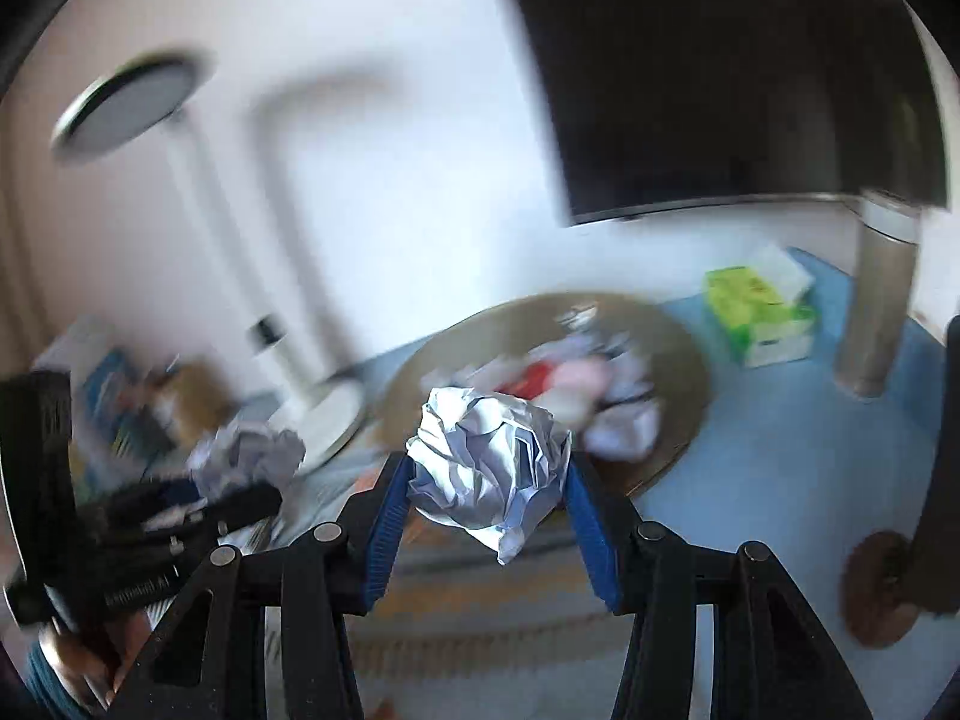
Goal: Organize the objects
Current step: 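Open both tools over the bowl to drop the paper balls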
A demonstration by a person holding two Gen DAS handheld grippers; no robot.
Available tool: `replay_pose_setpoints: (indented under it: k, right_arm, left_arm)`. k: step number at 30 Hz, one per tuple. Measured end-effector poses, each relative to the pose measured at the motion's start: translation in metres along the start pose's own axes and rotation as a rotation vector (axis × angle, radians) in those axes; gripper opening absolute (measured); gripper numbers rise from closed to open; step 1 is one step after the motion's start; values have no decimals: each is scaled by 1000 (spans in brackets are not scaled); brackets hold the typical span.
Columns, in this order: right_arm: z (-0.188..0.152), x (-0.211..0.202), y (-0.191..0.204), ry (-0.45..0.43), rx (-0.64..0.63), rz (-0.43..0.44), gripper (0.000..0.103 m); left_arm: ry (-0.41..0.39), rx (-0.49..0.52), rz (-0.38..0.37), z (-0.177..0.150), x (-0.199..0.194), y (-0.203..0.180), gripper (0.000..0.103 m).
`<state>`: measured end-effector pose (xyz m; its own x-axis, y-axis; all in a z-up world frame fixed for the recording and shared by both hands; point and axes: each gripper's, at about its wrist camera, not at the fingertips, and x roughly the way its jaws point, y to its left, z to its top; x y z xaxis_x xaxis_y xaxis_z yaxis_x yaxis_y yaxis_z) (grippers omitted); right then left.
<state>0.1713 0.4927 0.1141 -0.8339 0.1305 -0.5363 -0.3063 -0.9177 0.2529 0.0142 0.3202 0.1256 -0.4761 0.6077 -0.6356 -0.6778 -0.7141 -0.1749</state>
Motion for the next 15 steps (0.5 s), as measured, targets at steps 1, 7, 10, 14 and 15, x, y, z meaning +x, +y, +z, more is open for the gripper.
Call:
replay_pose_setpoints:
  k: [1, 7, 10, 14, 15]
  right_arm:
    - [9, 7, -10, 3, 29, -7, 50]
    - [30, 34, -37, 25, 76, -21, 52]
    - [34, 48, -43, 32, 90, -37, 76]
    - [33, 57, -54, 56, 118, -23, 79]
    - [31, 53, -56, 50, 127, -21, 79]
  left_arm:
    - [7, -18, -27, 8, 12, -3, 52]
    - [23, -20, -25, 27, 64, -24, 55]
    - [46, -6, -7, 31, 79, -27, 72]
    - [91, -34, -7, 27, 74, -16, 74]
    - [84, -46, -15, 25, 66, -10, 74]
